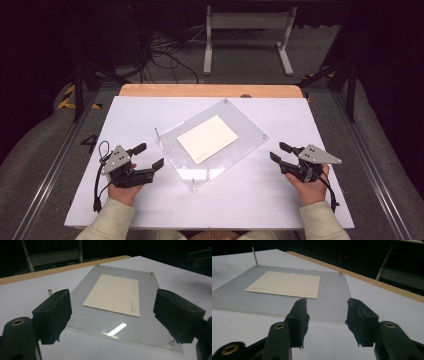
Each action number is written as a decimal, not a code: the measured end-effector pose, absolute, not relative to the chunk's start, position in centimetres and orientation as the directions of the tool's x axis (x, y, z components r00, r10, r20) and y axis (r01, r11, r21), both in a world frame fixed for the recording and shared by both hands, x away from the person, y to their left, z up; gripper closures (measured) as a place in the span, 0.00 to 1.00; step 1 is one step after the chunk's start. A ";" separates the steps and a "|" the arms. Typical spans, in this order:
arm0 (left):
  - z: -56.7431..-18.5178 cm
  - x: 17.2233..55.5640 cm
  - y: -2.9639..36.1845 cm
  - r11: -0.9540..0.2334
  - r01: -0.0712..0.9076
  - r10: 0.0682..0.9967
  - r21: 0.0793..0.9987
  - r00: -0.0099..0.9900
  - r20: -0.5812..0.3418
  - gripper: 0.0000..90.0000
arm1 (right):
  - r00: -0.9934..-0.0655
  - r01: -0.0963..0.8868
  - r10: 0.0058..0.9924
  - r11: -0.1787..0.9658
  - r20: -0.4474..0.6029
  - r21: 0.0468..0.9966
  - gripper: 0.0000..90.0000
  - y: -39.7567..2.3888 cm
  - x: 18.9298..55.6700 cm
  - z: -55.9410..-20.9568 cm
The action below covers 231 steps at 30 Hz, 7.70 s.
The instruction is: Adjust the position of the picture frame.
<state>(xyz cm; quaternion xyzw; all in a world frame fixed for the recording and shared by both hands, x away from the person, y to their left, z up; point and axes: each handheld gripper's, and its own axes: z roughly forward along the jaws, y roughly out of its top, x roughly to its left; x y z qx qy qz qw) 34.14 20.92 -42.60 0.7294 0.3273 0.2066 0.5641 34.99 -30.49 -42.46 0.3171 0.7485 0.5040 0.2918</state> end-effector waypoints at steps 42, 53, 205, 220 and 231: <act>-43.9 33.5 11.6 -0.400 0.327 0.539 0.856 0.840 -0.069 0.33 | -0.664 0.251 0.747 0.274 -0.041 0.928 0.58 -30.0 35.0 -42.7; -45.1 33.7 10.7 -0.470 0.367 0.492 0.803 0.864 -0.107 0.63 | -0.665 0.262 0.746 0.277 -0.035 0.924 0.56 -30.0 35.1 -42.8; -45.0 36.3 27.5 -0.134 0.599 0.862 0.789 0.463 -0.206 0.41 | -0.957 0.222 0.290 0.719 0.006 0.659 0.91 -14.7 35.3 -44.4; -44.6 36.4 28.1 -0.178 0.609 0.919 0.773 0.383 -0.091 0.92 | -0.974 0.180 0.224 0.724 0.019 0.666 0.91 -12.5 32.9 -44.5; -42.8 39.7 24.9 -0.207 0.552 0.923 0.808 0.384 -0.027 0.93 | -0.980 0.158 0.201 0.730 0.013 0.665 0.92 -12.1 31.5 -44.5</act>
